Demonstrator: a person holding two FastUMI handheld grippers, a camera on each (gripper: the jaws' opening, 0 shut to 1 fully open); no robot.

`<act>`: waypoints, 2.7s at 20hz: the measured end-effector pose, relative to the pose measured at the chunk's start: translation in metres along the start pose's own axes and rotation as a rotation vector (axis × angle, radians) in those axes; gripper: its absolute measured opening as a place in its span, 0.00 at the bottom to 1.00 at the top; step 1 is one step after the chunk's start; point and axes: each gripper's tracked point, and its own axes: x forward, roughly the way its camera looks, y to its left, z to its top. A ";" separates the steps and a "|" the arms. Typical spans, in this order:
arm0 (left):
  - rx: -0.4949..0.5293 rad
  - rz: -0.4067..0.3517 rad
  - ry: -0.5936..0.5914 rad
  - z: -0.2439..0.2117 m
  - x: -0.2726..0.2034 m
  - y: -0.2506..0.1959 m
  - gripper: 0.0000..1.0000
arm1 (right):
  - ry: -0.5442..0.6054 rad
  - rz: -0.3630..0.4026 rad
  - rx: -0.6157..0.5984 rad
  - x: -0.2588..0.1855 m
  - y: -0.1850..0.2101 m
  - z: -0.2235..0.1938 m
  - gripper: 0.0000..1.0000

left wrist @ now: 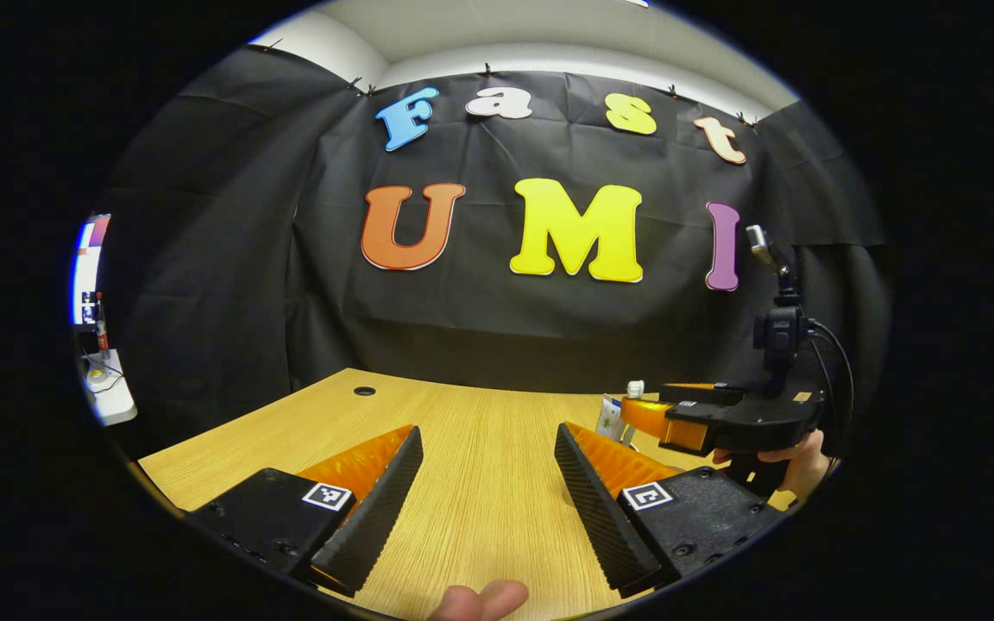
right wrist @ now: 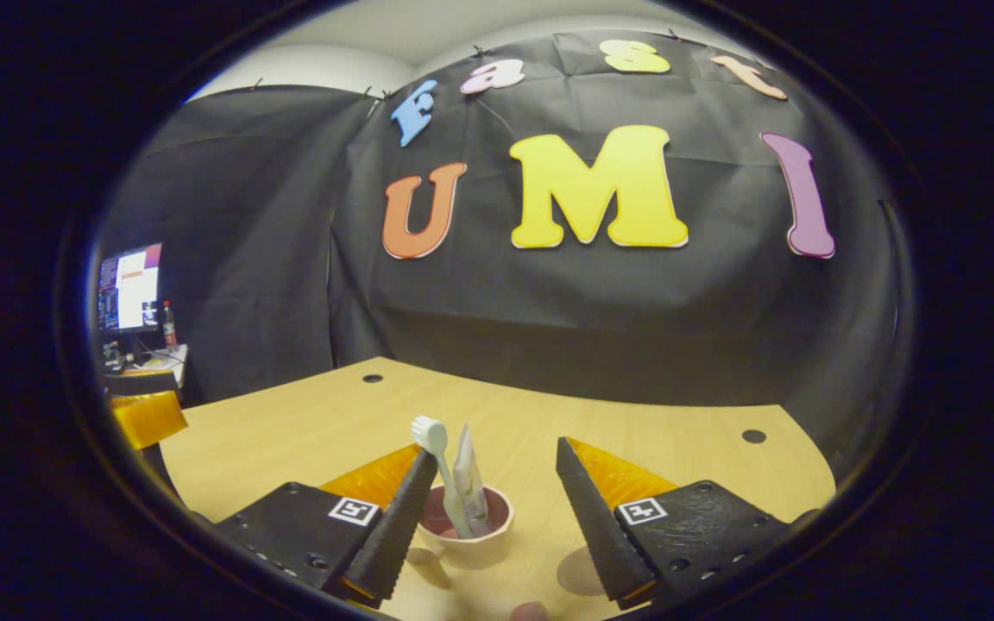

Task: Put the toothbrush and toothpaste on the desktop into the cup, then pick up the cup and place it on the coaster on the desktop.

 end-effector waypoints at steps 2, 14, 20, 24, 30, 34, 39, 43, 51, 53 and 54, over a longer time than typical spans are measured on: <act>-0.002 0.001 0.004 -0.002 0.000 0.002 0.98 | 0.032 -0.008 0.008 0.003 -0.003 -0.011 0.86; -0.022 -0.006 0.031 -0.002 0.002 -0.015 0.98 | -0.035 -0.011 0.003 -0.055 -0.011 -0.013 0.92; -0.050 -0.072 0.103 0.010 0.005 -0.057 0.98 | -0.138 -0.037 0.016 -0.131 -0.036 0.003 0.93; -0.011 -0.153 0.270 -0.013 0.012 -0.094 0.98 | -0.161 -0.128 0.097 -0.191 -0.078 -0.016 0.93; 0.034 -0.200 0.634 -0.033 0.039 -0.123 0.98 | -0.177 -0.239 0.177 -0.266 -0.139 -0.050 0.91; 0.018 -0.242 0.858 -0.039 0.062 -0.133 0.98 | -0.171 -0.321 0.176 -0.295 -0.166 -0.071 0.91; 0.017 -0.173 1.196 -0.103 0.069 -0.119 0.99 | -0.170 -0.355 0.242 -0.323 -0.182 -0.077 0.95; 0.076 -0.128 1.318 -0.147 0.077 -0.108 0.99 | -0.177 -0.391 0.229 -0.330 -0.189 -0.083 0.95; 0.149 -0.078 1.374 -0.180 0.092 -0.100 1.00 | -0.129 -0.402 0.221 -0.325 -0.185 -0.108 0.95; 0.167 -0.036 1.378 -0.182 0.095 -0.089 1.00 | -0.128 -0.399 0.231 -0.324 -0.183 -0.110 0.95; 0.176 -0.014 1.382 -0.184 0.097 -0.083 0.91 | -0.131 -0.402 0.234 -0.323 -0.184 -0.111 0.95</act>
